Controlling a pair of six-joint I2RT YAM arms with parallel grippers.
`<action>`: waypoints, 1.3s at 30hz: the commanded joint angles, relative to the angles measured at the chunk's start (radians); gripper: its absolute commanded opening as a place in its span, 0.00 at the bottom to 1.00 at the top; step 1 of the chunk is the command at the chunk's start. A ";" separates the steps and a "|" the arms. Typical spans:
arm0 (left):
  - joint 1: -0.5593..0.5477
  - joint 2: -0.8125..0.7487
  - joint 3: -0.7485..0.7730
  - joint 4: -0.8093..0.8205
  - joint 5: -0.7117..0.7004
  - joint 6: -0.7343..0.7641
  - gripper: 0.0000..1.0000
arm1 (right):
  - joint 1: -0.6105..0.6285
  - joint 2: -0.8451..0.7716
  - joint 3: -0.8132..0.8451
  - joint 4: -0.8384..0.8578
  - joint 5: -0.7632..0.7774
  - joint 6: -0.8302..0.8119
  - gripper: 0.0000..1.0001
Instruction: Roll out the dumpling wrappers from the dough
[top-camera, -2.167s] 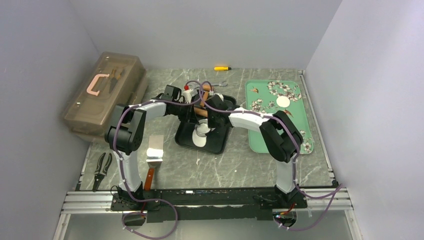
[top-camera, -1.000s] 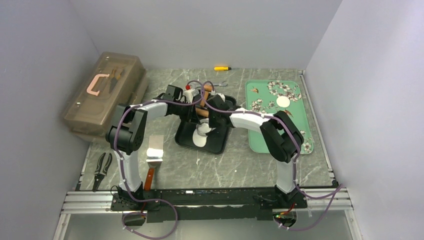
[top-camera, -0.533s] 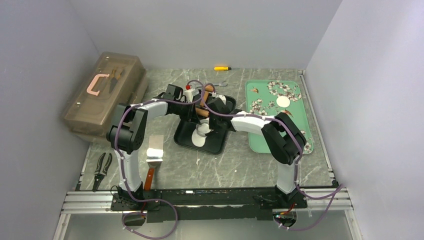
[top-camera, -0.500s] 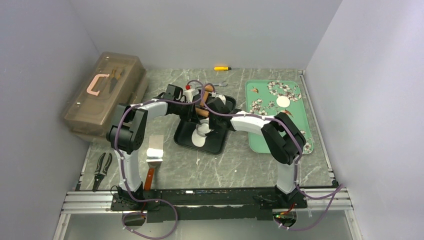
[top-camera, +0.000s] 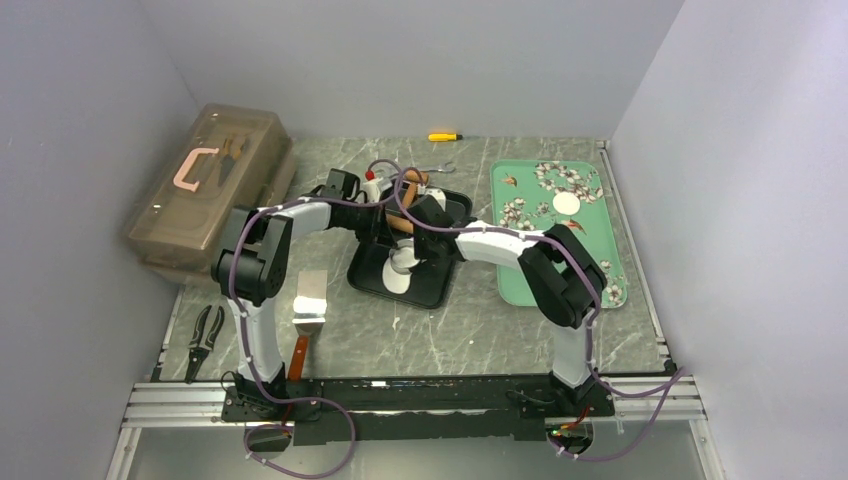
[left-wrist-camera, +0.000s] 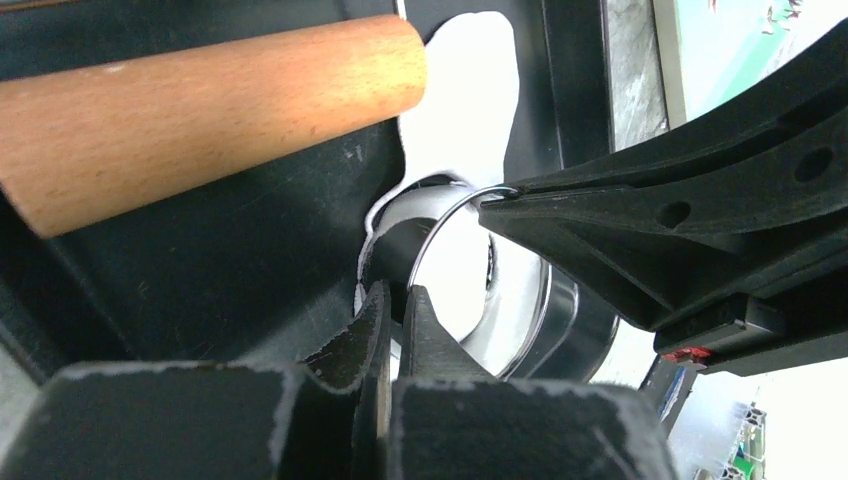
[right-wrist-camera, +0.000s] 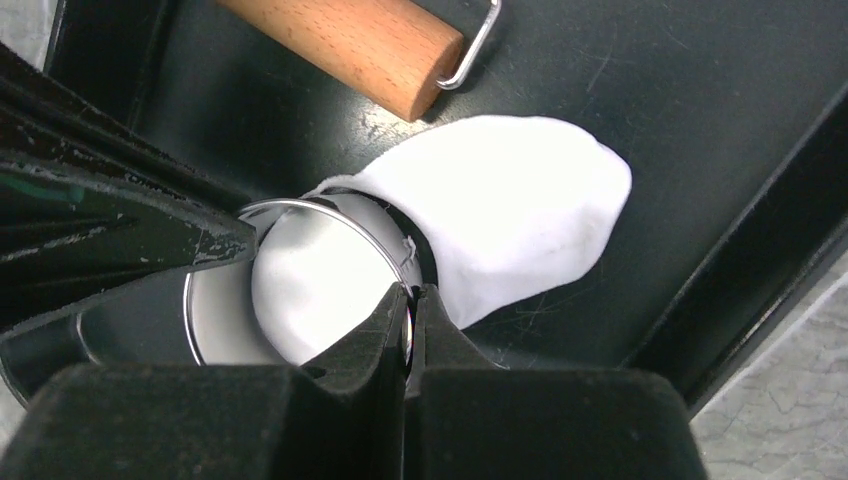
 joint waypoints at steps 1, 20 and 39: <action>-0.087 0.130 -0.009 -0.189 -0.092 0.020 0.00 | -0.025 0.005 -0.147 -0.078 0.019 0.017 0.00; -0.065 0.108 -0.021 -0.183 -0.106 0.024 0.00 | -0.011 0.026 -0.134 -0.087 0.031 0.009 0.00; -0.004 0.076 -0.051 -0.183 -0.113 0.039 0.00 | -0.022 0.025 -0.091 -0.078 0.008 -0.005 0.00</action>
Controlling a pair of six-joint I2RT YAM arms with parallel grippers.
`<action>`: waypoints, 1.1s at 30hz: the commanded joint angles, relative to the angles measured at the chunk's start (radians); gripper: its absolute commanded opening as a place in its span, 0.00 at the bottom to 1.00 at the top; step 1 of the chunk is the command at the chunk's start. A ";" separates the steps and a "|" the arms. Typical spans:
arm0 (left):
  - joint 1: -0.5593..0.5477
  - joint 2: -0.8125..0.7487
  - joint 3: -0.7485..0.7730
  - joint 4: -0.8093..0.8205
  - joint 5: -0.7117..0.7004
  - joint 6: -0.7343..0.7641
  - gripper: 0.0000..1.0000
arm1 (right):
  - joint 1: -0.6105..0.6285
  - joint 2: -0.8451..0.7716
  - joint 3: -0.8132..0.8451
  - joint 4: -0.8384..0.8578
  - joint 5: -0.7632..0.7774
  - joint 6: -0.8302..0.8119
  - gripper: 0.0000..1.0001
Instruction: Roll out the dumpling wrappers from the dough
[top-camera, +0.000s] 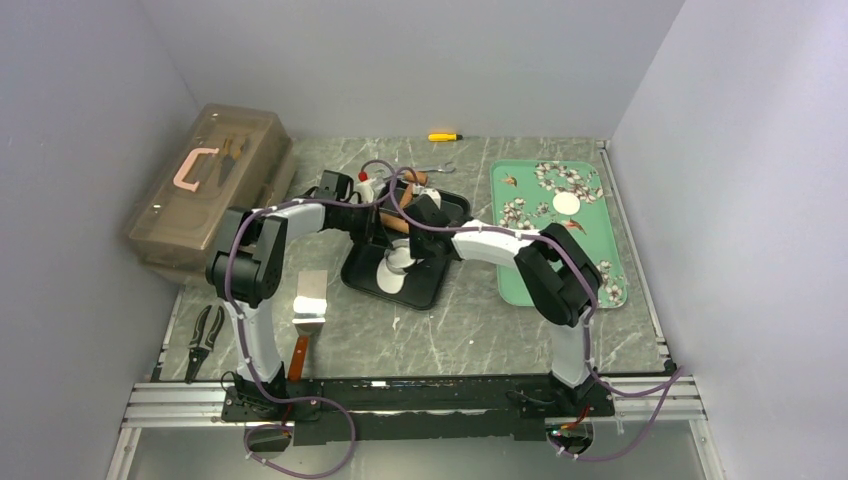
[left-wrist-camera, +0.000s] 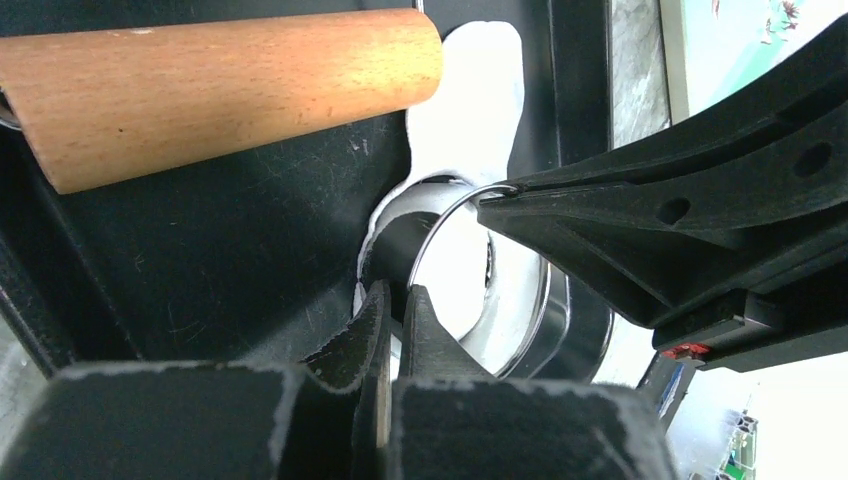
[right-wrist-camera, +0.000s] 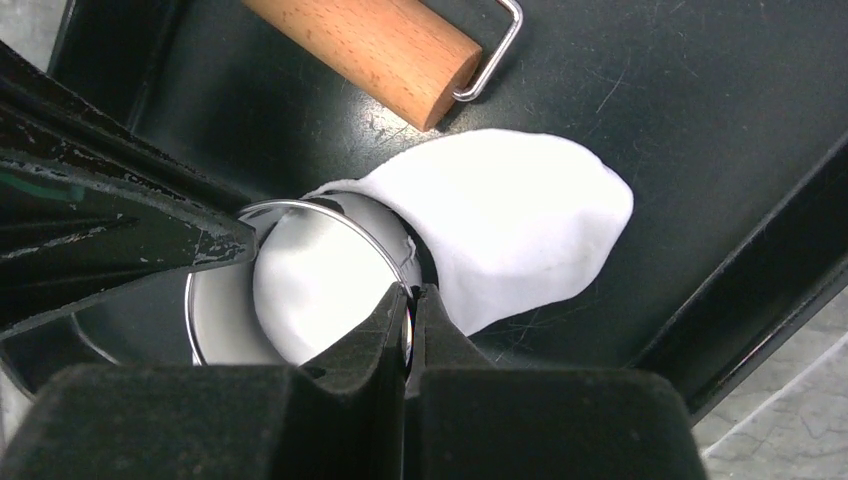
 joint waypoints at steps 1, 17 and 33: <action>-0.055 0.107 -0.009 -0.184 -0.112 0.042 0.00 | -0.044 -0.013 -0.152 -0.081 0.028 0.010 0.00; -0.003 0.077 -0.011 -0.194 -0.141 0.066 0.00 | -0.014 0.050 0.000 -0.102 -0.003 -0.013 0.00; -0.066 0.037 0.030 -0.192 -0.112 0.056 0.00 | -0.040 -0.014 -0.025 -0.109 -0.009 -0.021 0.00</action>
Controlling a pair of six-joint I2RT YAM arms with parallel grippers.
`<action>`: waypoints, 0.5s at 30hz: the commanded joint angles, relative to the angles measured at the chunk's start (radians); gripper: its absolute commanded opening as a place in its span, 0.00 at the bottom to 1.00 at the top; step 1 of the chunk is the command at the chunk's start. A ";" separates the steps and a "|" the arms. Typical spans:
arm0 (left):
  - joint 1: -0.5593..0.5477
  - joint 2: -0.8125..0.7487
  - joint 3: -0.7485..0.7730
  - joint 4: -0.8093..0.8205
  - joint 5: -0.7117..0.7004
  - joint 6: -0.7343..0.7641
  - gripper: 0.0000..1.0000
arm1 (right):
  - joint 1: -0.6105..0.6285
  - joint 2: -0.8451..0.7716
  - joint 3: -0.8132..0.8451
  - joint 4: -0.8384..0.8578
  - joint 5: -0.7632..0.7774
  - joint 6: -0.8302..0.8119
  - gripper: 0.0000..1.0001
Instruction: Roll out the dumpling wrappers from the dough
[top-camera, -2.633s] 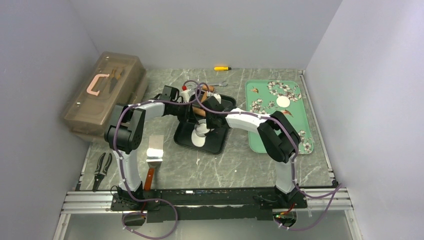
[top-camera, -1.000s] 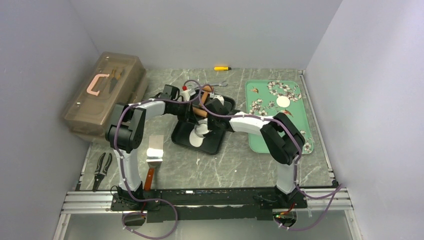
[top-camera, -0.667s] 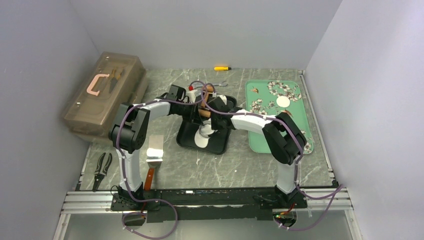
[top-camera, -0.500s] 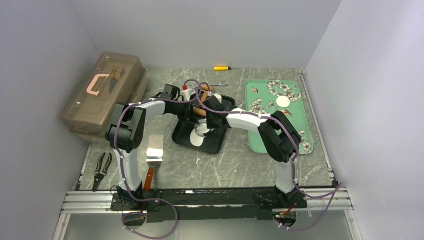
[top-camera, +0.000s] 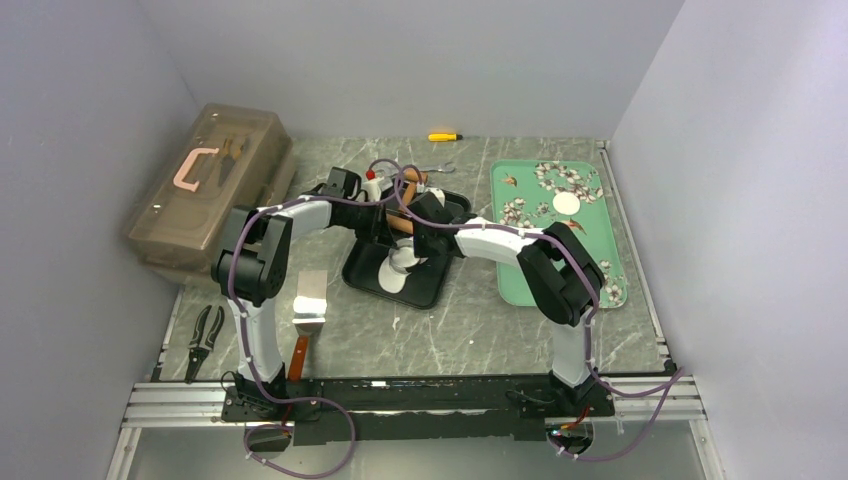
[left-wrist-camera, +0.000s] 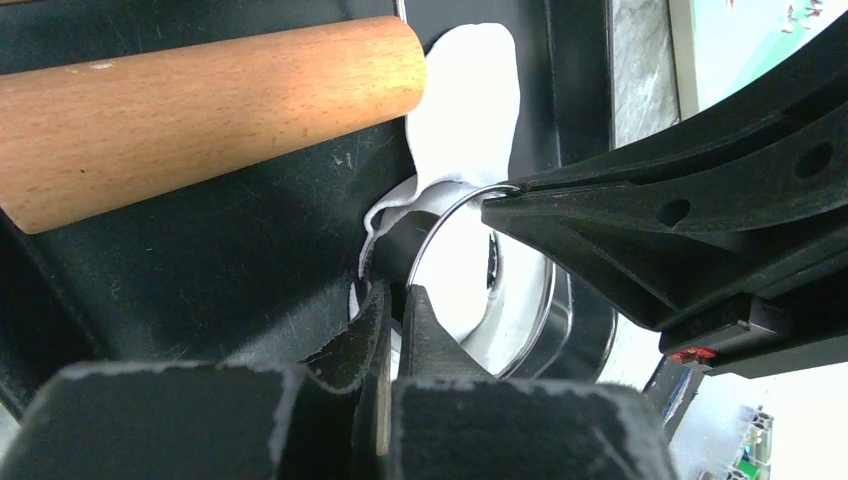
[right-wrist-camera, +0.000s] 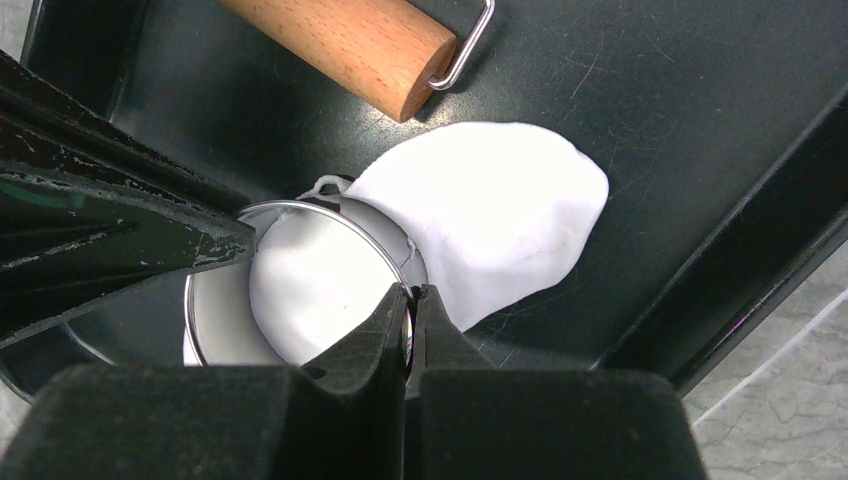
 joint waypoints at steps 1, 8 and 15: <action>-0.030 0.001 -0.035 -0.140 -0.085 0.046 0.00 | -0.016 0.004 0.010 -0.119 0.013 -0.030 0.00; -0.027 -0.048 -0.008 -0.172 -0.044 0.042 0.00 | -0.015 -0.034 0.036 -0.132 0.024 -0.041 0.00; -0.026 -0.100 0.022 -0.184 -0.036 0.042 0.00 | -0.016 -0.064 0.076 -0.130 0.044 -0.059 0.00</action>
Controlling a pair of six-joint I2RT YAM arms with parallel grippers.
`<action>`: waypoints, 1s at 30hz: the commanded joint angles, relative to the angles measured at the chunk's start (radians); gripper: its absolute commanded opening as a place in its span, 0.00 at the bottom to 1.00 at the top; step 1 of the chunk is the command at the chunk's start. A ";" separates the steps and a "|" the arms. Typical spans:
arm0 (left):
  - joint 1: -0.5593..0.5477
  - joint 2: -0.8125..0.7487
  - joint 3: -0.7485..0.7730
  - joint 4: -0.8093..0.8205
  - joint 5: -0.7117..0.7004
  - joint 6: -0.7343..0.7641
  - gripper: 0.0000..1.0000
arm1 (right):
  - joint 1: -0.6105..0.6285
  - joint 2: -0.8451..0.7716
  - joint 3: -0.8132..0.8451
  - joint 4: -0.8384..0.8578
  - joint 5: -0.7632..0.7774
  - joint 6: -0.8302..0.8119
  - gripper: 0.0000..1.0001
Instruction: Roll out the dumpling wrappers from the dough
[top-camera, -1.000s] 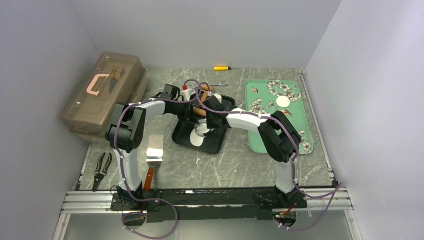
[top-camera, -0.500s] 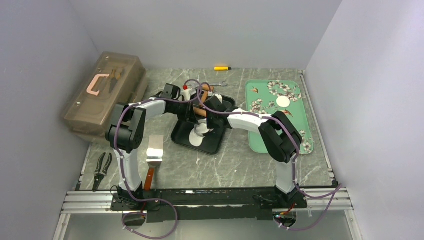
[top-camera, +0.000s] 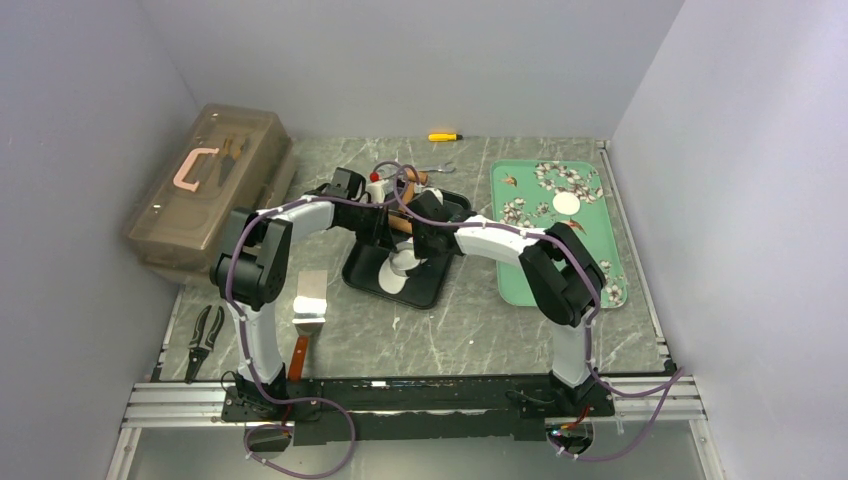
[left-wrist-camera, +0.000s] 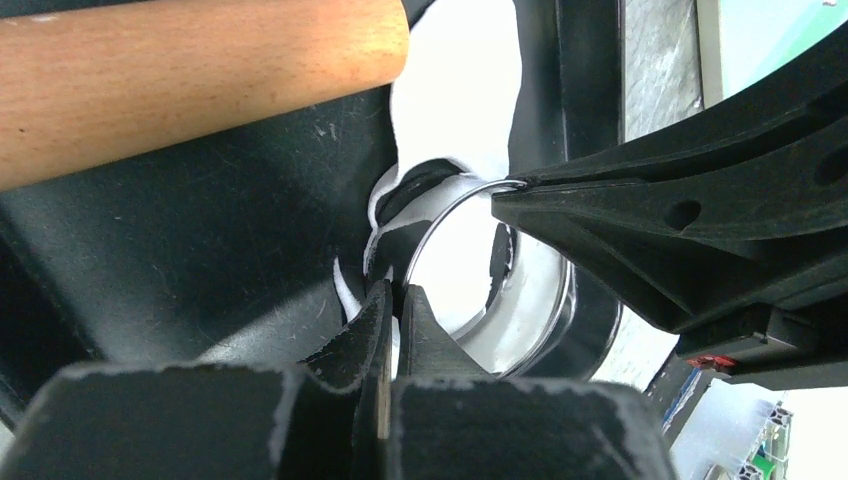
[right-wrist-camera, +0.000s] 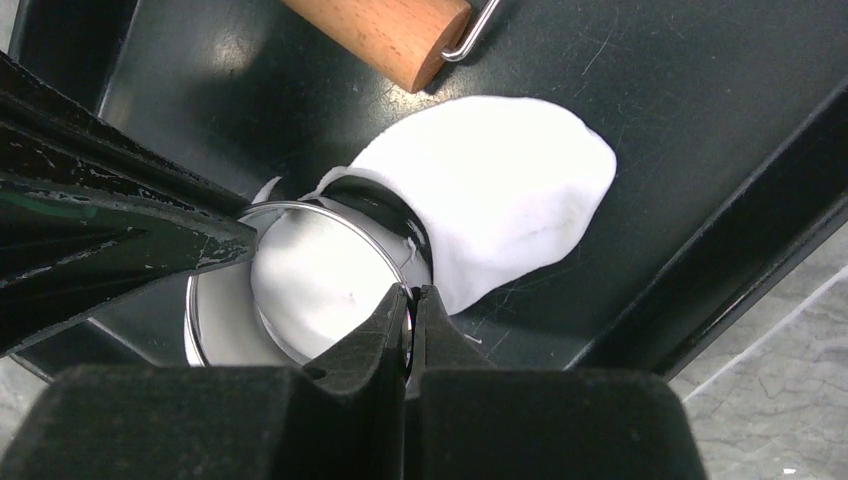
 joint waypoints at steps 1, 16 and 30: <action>-0.001 -0.070 0.022 -0.119 0.016 0.016 0.00 | -0.018 -0.053 0.066 -0.070 0.067 -0.039 0.00; 0.009 -0.127 0.097 -0.133 0.015 0.025 0.00 | -0.017 -0.070 0.152 -0.084 0.088 -0.082 0.00; 0.006 -0.077 0.132 -0.122 0.018 0.022 0.00 | -0.024 -0.034 0.168 -0.076 0.148 -0.118 0.00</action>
